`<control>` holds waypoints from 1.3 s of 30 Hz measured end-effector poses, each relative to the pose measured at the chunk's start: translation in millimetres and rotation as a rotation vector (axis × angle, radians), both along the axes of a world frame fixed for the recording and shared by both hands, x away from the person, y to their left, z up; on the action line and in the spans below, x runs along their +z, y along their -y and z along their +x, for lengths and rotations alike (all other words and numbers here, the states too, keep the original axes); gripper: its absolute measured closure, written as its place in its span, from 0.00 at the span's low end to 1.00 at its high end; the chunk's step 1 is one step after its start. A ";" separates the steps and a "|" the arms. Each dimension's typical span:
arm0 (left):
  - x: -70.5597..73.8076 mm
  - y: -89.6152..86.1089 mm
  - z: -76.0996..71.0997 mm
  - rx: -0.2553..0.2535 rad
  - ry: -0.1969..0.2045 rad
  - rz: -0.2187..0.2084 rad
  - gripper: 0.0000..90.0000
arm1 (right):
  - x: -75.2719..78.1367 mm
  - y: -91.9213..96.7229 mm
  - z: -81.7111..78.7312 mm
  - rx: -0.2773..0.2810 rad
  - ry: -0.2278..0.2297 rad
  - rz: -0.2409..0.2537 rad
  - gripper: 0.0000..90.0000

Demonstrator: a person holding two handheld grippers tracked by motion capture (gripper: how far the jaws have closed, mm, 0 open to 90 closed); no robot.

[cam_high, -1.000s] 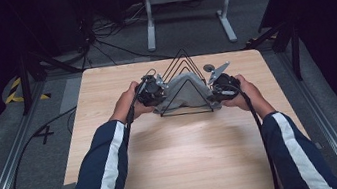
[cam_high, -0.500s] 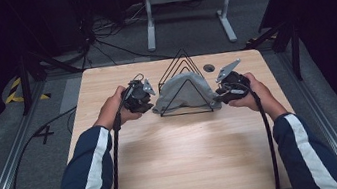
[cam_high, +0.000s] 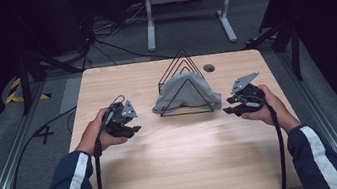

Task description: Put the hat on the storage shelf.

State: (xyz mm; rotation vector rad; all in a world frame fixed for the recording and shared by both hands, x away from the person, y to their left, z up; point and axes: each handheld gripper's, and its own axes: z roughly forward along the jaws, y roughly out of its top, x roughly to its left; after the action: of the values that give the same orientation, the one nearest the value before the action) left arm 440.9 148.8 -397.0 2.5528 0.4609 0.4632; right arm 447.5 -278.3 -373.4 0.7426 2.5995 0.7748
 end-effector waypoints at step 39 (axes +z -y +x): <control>-68.3 -74.2 -80.2 0.134 -0.051 -0.158 0.32 | -77.6 77.0 -93.6 -0.143 0.014 0.105 0.40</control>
State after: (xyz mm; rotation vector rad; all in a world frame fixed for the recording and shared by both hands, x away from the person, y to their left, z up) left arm 360.7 223.0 -465.3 2.3956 0.6634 0.3931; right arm 353.9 -355.2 -451.1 0.9388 2.4768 0.8743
